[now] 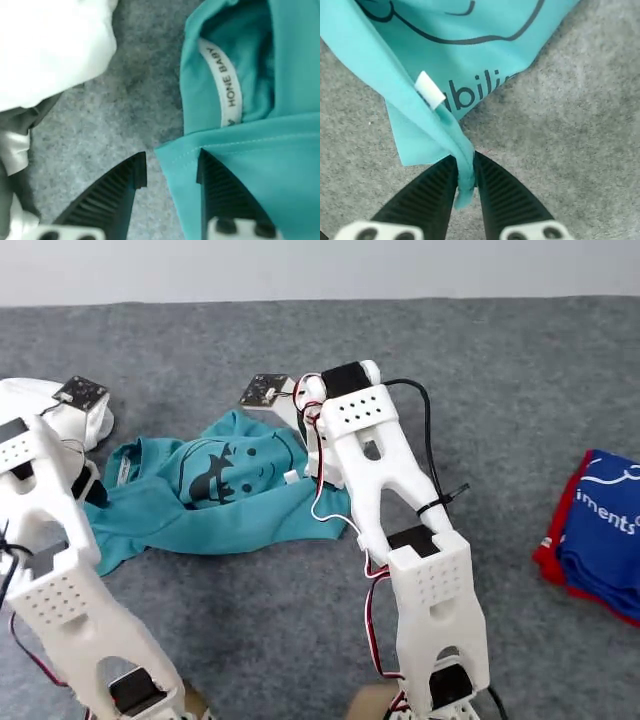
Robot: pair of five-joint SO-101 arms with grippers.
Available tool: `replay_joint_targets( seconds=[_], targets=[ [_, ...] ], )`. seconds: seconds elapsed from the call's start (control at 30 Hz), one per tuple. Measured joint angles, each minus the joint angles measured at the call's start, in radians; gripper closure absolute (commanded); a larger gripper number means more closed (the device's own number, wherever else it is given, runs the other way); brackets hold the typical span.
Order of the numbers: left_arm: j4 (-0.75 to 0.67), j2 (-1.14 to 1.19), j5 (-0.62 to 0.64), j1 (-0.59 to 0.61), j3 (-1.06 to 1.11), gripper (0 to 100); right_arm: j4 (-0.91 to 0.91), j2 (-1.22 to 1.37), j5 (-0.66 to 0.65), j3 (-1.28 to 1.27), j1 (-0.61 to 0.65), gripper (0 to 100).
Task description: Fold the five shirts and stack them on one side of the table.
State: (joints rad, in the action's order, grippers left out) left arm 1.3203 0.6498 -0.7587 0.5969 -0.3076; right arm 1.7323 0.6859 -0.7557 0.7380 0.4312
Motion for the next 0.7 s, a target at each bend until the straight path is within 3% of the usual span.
replay_joint_targets(
  seconds=[0.33, 0.63, 0.7],
  targets=[
    [0.04, 0.041, 0.009, -0.025, -0.026, 83, 0.0, 0.0, 0.0, 0.0, 0.023, 98.7],
    [0.098, 0.063, 0.003, -0.069, -0.04, 100, 0.0, 0.0, 0.0, 0.0, 0.025, 98.7],
    [0.098, 0.064, 0.005, -0.074, -0.04, 100, 0.0, 0.0, 0.0, 0.0, 0.025, 98.7]
  ],
)
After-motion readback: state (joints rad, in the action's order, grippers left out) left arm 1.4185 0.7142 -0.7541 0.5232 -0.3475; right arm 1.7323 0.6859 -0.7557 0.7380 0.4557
